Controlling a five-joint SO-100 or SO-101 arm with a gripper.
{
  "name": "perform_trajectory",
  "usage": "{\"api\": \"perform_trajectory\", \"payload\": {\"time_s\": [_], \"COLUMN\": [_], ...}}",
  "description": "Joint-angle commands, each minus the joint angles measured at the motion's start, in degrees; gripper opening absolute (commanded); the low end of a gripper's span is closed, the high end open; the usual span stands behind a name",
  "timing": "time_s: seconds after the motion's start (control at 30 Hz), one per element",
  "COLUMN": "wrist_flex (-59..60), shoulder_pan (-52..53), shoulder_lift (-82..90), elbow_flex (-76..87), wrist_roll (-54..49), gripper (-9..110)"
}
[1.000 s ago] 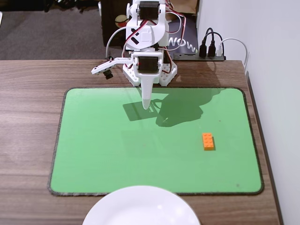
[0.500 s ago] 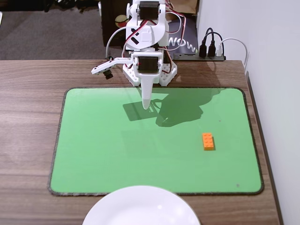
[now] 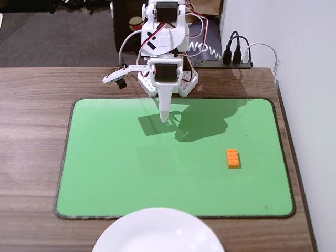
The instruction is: Grasp a lego block and put it on the plate.
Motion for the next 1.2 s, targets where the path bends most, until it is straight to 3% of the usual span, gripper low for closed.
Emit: {"api": "perform_trajectory", "payload": {"time_s": [0.0,0.8,1.17], "wrist_flex": [0.26,0.09,-6.59], "shoulder_pan": [-2.90,-18.11,-18.98], "shoulder_lift": [0.00,-0.09,-7.91], "elbow_flex": [-0.26,0.09,-0.18], "wrist_roll": [-2.90,-16.00,-38.58], "gripper": [1,1,1]}}
